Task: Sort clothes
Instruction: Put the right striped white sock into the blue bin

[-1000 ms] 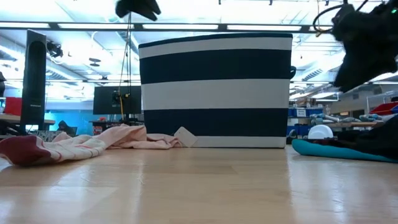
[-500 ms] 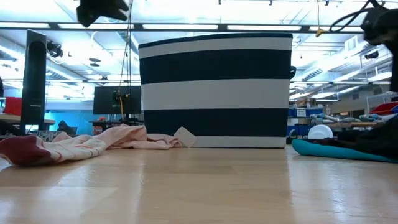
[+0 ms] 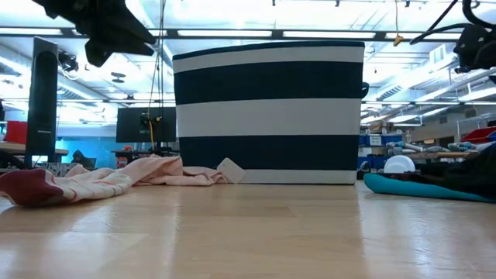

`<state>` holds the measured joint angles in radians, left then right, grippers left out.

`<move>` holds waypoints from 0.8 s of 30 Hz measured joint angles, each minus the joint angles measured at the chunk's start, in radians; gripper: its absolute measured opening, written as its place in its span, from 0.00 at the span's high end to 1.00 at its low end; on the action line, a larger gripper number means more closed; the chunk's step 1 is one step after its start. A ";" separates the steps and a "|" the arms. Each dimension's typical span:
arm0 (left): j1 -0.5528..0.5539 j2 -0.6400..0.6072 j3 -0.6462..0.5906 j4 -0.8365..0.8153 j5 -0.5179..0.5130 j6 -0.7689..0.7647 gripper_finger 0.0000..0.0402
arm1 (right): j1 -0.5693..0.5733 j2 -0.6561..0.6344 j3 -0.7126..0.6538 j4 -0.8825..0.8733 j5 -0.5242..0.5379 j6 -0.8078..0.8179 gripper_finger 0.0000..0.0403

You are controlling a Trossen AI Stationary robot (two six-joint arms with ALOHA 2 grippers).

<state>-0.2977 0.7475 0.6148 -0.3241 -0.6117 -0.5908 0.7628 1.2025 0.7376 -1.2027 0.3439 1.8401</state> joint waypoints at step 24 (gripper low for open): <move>0.000 0.000 -0.030 0.094 0.002 0.031 0.67 | -0.004 -0.055 -0.021 0.058 -0.010 -0.008 0.99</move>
<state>-0.2977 0.7479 0.5846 -0.2298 -0.6094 -0.5602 0.7589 1.1477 0.7168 -1.1446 0.3337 1.8319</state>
